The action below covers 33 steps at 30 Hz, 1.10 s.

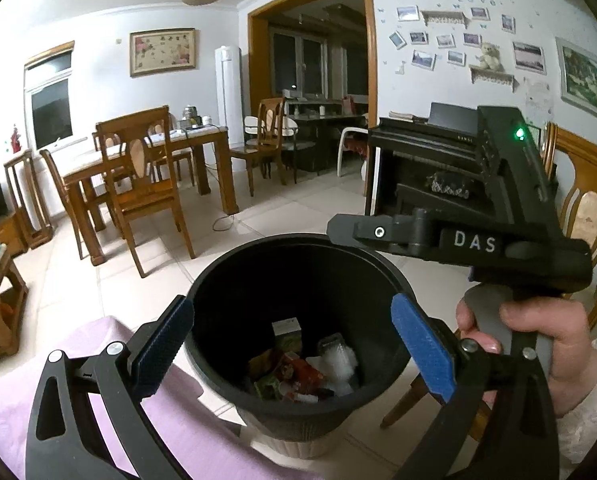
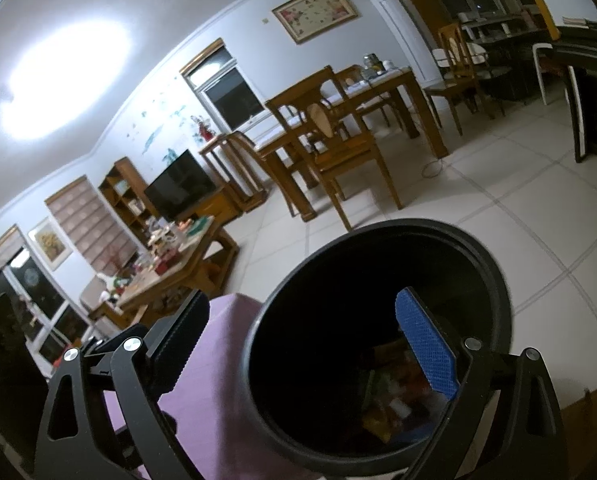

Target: Collect trash

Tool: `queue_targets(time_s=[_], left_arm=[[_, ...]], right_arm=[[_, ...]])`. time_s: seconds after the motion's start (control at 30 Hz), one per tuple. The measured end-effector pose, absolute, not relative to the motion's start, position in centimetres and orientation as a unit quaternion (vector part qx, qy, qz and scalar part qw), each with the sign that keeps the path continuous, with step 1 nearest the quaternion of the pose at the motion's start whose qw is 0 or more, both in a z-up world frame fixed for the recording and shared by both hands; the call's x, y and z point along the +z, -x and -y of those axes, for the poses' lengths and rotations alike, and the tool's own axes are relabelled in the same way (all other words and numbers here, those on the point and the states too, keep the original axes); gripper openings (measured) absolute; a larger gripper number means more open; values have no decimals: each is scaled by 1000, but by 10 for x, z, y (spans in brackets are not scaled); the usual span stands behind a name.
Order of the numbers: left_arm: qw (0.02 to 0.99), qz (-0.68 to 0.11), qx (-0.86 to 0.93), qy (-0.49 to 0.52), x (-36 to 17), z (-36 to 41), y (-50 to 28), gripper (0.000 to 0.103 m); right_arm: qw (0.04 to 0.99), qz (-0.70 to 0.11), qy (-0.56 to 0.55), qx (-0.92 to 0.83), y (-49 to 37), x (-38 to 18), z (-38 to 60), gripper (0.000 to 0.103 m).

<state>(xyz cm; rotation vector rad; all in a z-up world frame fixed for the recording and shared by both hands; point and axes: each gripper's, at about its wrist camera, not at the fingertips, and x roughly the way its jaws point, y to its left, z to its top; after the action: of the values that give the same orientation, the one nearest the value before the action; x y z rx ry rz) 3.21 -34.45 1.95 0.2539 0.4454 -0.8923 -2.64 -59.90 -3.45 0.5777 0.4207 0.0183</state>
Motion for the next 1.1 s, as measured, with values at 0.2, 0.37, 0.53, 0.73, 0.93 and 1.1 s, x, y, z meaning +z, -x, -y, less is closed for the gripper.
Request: queue_targets(time_s=[0.2,0.37,0.53,0.73,0.93,1.1], left_arm=[[882,-238,-393,-102,25,291,-33,98],[905,-250,-330,-96,23,227,-32,98],[932,-261,-241,-68,13,148,-32,98],[956,-260,-133,-29,4,62,-21,98],[968,-247,-50,-10,6,15,-17,98],[966,-259,-26,5,1,-1,-26,98]], right_arm=[[939,-214,-264,43,16,-23,549,94],[939,-228,-243,89,-1,-14,484,95],[935,-248,-209,144,-21,-8,406,97],[932,-255,-149,211,-32,1,297,97],[942,-222,-84,238,-33,2,224,97],[953,-181,-55,235,-30,-7,204,98]])
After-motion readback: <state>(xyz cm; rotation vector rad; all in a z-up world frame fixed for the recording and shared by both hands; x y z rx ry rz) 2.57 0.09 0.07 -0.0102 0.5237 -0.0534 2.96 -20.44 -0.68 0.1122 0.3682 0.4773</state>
